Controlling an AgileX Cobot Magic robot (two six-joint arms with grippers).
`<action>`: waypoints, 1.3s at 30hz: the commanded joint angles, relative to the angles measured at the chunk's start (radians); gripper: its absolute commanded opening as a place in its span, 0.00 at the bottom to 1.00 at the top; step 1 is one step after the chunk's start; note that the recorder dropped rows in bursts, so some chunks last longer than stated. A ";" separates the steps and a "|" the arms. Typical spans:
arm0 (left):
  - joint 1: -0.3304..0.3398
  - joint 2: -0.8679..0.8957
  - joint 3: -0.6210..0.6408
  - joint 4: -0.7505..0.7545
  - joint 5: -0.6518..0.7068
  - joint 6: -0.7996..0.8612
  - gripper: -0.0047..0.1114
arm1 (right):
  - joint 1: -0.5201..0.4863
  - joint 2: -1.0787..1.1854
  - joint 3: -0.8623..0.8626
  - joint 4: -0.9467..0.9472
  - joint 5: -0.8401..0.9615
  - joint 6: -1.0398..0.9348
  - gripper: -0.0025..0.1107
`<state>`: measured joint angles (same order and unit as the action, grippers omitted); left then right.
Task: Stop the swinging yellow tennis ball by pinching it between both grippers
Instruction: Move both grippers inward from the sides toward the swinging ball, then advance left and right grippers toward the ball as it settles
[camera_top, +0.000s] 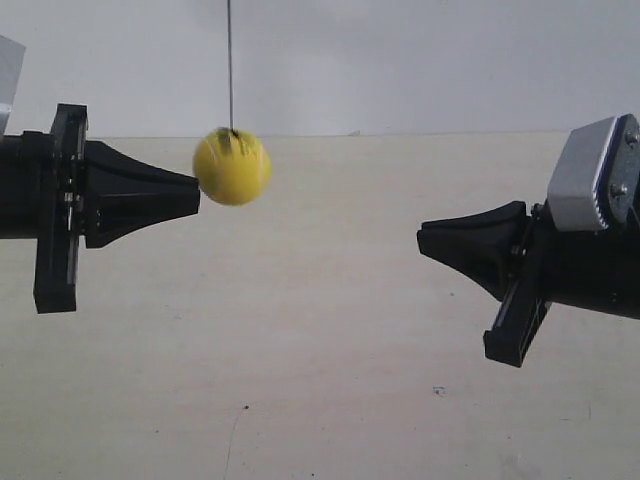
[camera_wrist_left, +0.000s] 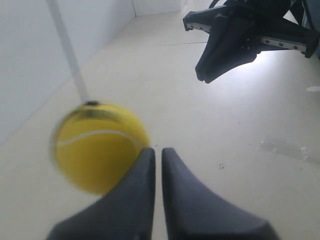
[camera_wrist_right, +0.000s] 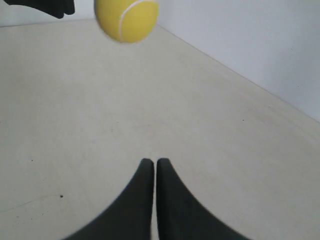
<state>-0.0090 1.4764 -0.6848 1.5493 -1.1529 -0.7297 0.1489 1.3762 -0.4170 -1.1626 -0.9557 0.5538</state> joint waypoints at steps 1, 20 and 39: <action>-0.003 0.002 -0.005 -0.002 -0.007 -0.014 0.08 | -0.001 0.014 -0.033 0.026 0.016 -0.005 0.02; -0.064 0.080 -0.081 0.003 -0.030 -0.012 0.08 | -0.001 0.122 -0.065 0.027 -0.108 -0.040 0.02; -0.082 0.089 -0.088 0.003 0.051 -0.010 0.08 | -0.001 0.122 -0.134 0.012 -0.097 -0.029 0.02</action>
<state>-0.0824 1.5642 -0.7670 1.5531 -1.1033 -0.7393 0.1489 1.5004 -0.5459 -1.1487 -1.0376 0.5364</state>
